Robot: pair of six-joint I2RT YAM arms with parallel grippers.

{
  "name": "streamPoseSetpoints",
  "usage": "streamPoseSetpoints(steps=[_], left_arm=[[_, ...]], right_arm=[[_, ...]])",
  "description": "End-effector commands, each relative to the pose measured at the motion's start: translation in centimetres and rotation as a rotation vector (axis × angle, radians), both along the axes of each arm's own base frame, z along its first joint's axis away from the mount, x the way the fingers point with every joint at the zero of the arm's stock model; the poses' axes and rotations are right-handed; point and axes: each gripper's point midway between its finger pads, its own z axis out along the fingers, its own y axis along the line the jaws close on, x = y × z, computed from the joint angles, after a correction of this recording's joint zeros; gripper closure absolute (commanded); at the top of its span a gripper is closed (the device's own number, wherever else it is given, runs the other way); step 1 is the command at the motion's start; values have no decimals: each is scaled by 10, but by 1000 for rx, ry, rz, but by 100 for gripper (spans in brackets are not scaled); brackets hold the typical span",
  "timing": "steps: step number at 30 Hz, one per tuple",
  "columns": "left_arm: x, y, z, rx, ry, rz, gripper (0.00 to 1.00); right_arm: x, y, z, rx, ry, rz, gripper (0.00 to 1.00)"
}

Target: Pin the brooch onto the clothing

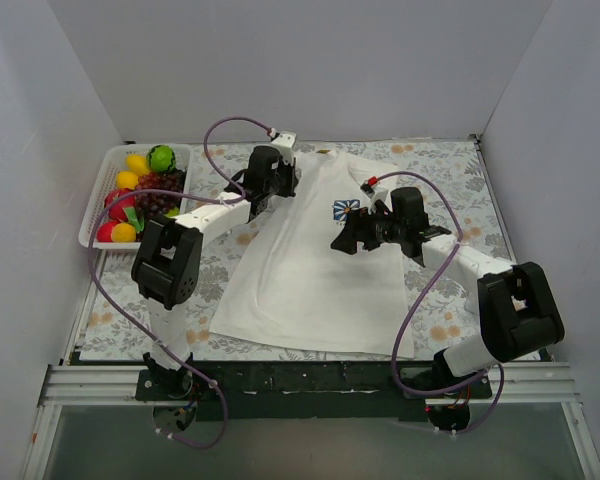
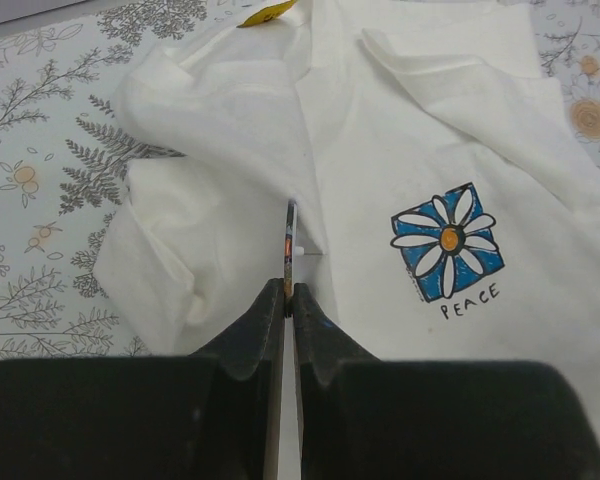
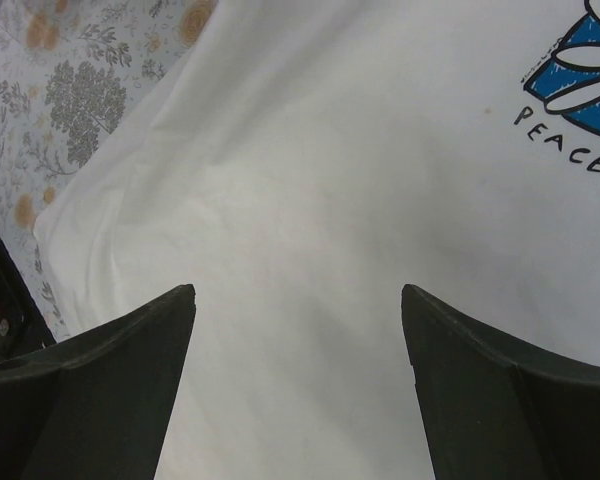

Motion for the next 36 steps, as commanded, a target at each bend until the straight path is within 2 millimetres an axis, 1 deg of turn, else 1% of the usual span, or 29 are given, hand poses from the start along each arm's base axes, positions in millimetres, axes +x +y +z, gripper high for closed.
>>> streamPoseSetpoints(steps=[1,3,4,5,6,8,9,11,13,15,16,17,19,22,23,25,29,30,32,36], left_arm=[[-10,-8,54,-115,-88,-57,100],[-16,-8,54,-125,-82,-70,100],[-17,-8,56,-133,-84,-73,100],[-19,-7,62,-140,-94,-75,100],[-21,-6,60,-143,-88,-75,100],[-25,-6,67,-158,-97,-85,100],[-27,-6,67,-162,-94,-87,100],[-31,-6,71,-175,-96,-93,100],[-34,-5,72,-183,-96,-94,100],[-39,-7,78,-203,-99,-108,100],[-40,-8,81,-214,-104,-114,100],[-43,-9,80,-224,-95,-124,100],[-47,-10,87,-241,-99,-137,100],[-54,-12,91,-263,-97,-160,100],[-57,-12,89,-265,-91,-165,100],[-61,-12,93,-278,-98,-175,100],[-66,-14,92,-289,-85,-190,100],[-68,-14,92,-288,-83,-195,100],[-70,-14,94,-292,-87,-201,100],[-75,-14,95,-281,-94,-225,100]], right_arm=[[20,9,30,54,-106,15,9],[25,12,38,69,-135,20,9],[25,14,42,77,-142,26,9],[26,15,45,82,-149,28,9],[29,16,50,92,-166,30,9],[31,18,56,106,-185,37,10],[34,20,61,118,-200,38,10],[38,23,62,127,-200,38,10],[42,27,68,154,-212,43,12],[45,31,65,166,-207,52,13],[47,34,70,182,-212,58,14],[50,35,66,181,-202,58,14],[53,40,68,186,-202,64,15],[56,48,75,194,-221,74,16],[57,51,78,198,-231,78,16],[58,57,81,200,-236,81,17],[64,65,82,211,-233,84,20],[66,67,85,217,-243,86,20],[68,70,84,216,-243,86,21],[71,70,90,203,-295,101,21]])
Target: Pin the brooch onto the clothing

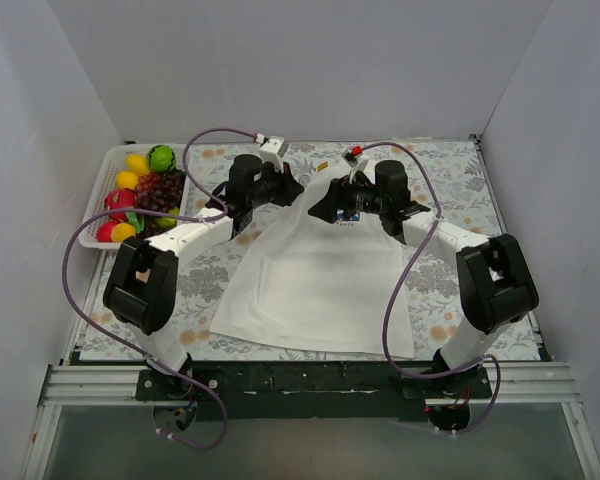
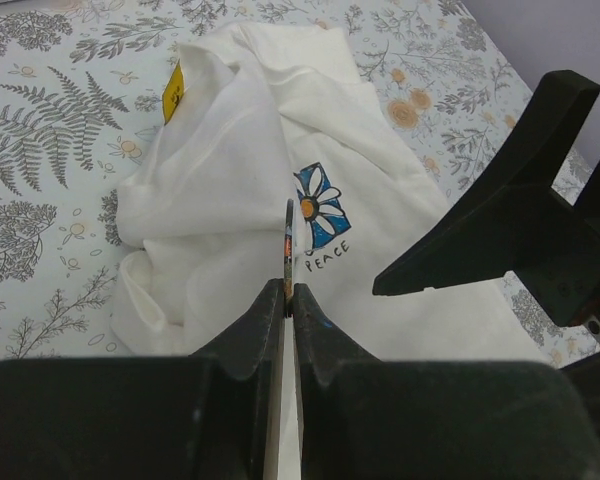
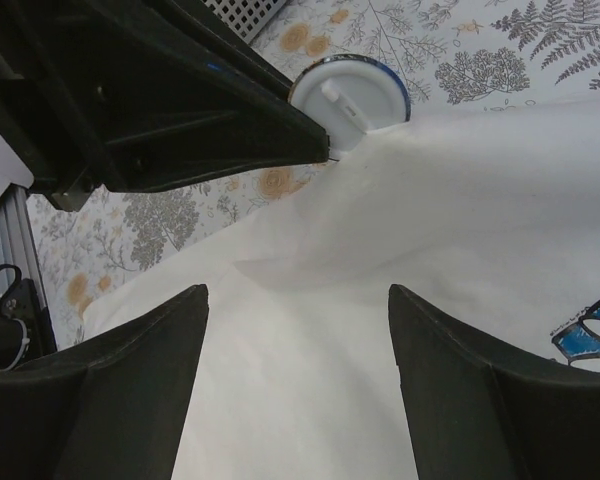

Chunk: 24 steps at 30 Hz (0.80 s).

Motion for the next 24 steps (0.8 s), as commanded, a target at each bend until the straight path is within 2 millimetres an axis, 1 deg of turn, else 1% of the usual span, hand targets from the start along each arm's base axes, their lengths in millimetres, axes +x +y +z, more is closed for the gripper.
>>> streamPoseSetpoints(steps=[1,6,12,16,18,21,24], left_arm=[[-13,-1,47,-48,-102,-58,100],[-20,2,48,-28,-122,-99,100],[-27,11,41,19,-133,-159,100],[-36,15,39,31,-143,-222,100],[-40,17,38,30,-133,-250,100],[-52,16,42,13,-128,-320,100],[-63,14,47,-8,-140,-375,100]], right_arm=[[12,5,28,19,-123,10,21],[9,-1,39,-1,-203,35,19],[1,-6,57,3,-318,105,18],[-9,-3,72,16,-408,184,15],[-11,-3,80,17,-453,208,13],[-15,1,89,30,-490,257,11],[-24,5,91,56,-500,325,9]])
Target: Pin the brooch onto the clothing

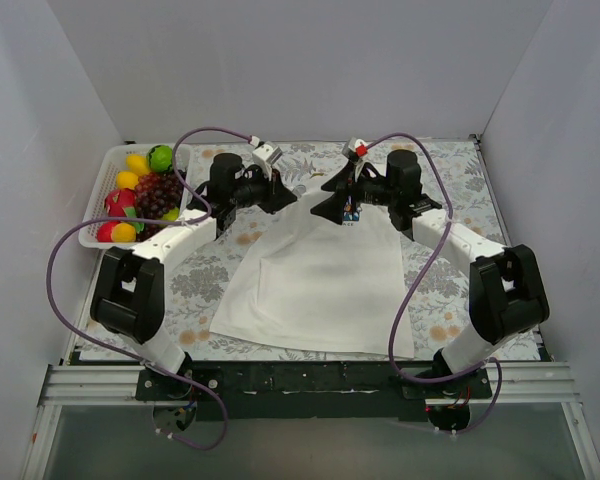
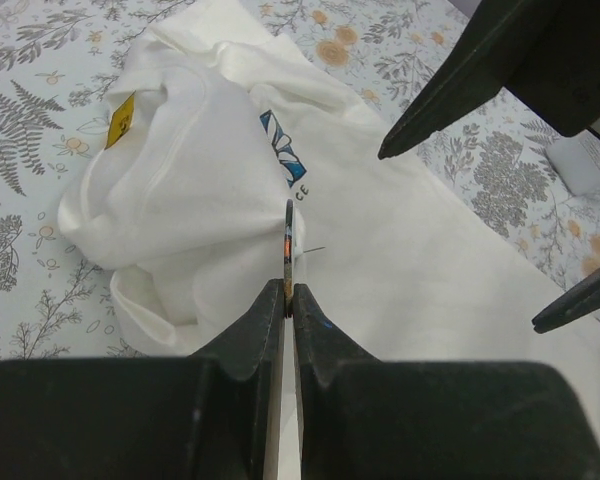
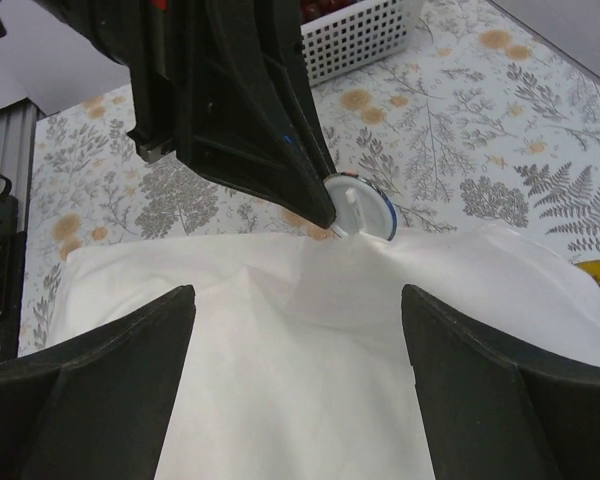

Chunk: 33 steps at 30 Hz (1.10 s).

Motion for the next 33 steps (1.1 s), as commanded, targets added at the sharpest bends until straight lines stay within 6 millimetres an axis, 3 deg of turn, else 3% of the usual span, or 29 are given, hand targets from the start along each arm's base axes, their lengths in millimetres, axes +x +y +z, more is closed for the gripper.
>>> streamPoseSetpoints(steps=[1,11,24,33], left_arm=[[-33,-4,38,-57,-80,-147,100],[-56,-10,52,-85,-94,-259,100],[-67,-12,64,-109,-77,-308,100],[-76,-13,72,-126,-79,-350,100]], right_arm=[[-15,10,46,70,-176,170,9],[-28,16,52,107,-175,284,9],[-41,16,44,122,-134,374,19],[-37,18,40,119,-112,376,28]])
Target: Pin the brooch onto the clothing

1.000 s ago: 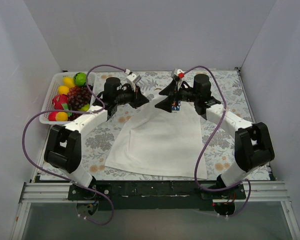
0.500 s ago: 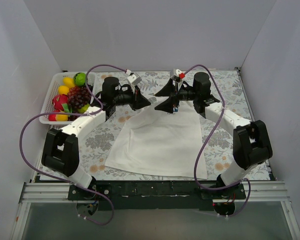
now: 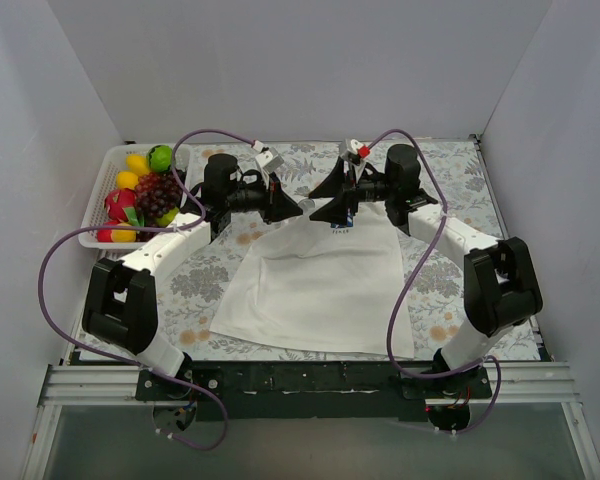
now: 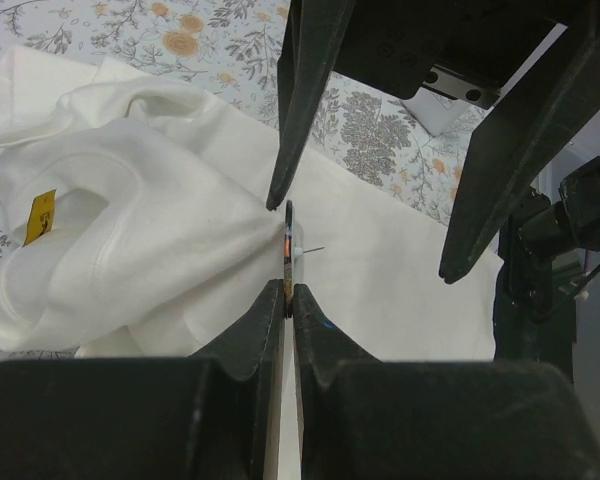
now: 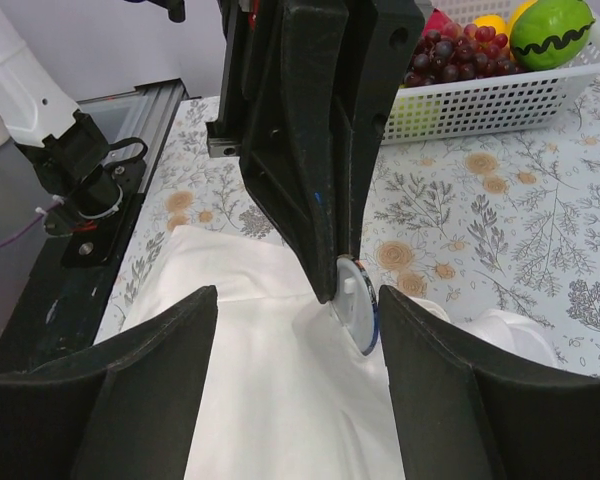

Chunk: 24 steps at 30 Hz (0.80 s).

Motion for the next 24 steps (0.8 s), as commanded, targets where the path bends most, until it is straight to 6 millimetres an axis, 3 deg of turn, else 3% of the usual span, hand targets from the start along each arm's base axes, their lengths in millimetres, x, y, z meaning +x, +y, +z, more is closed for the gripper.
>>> streamPoseSetpoints(steps=[1,5,8,21,24], left_arm=[[-15,-1,47,-60,-93,-61,100],[-17,-1,47,-60,-88,-67,100],[-17,-1,49,-61,-91,-68,100],[-25,-2,57,-75,-99,-97,100],[-26,-1,58,-76,-100,-99,100]], right_arm=[[7,2,11,19,-38,13,28],[10,2,13,21,-42,4,18],[10,3,9,12,-30,5,17],[5,6,-2,3,3,85,32],[5,5,0,5,-1,89,40]])
